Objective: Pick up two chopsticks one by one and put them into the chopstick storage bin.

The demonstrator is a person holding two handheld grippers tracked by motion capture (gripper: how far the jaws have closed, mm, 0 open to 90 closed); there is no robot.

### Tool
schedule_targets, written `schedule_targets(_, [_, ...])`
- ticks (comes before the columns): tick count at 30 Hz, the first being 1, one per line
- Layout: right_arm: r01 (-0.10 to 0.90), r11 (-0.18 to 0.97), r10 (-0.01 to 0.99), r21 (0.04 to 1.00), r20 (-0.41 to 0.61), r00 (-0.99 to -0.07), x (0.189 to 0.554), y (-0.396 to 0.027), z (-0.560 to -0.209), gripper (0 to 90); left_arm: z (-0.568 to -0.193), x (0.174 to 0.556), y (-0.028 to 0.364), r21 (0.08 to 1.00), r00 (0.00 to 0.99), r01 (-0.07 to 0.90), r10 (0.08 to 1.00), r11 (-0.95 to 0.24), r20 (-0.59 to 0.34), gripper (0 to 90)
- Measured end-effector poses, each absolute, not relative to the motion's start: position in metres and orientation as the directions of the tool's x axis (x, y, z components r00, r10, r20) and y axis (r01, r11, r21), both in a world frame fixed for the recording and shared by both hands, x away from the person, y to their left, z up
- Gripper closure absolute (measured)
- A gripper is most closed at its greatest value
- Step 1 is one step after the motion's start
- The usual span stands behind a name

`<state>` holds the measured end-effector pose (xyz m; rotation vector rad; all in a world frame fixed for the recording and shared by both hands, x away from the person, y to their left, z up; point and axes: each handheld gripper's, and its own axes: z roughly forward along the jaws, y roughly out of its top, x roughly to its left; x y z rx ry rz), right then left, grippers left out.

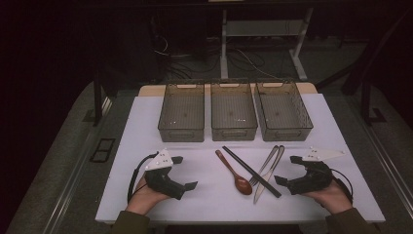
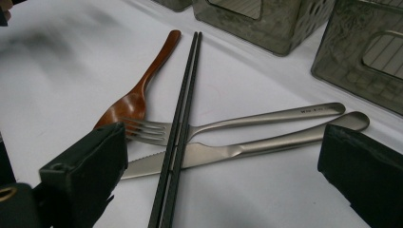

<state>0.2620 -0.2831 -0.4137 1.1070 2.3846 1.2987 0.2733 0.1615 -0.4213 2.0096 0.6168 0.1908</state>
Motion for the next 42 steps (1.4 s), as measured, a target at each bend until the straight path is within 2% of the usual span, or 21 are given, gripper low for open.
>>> schedule_targets(42, [0.55, 0.356, 0.681, 0.756, 0.194, -0.706, 0.307, -0.224, -0.414, 3.2, -0.421, 0.272, 0.159, 0.858, 0.864, 0.338, 0.488, -0.387, -0.12, 0.0])
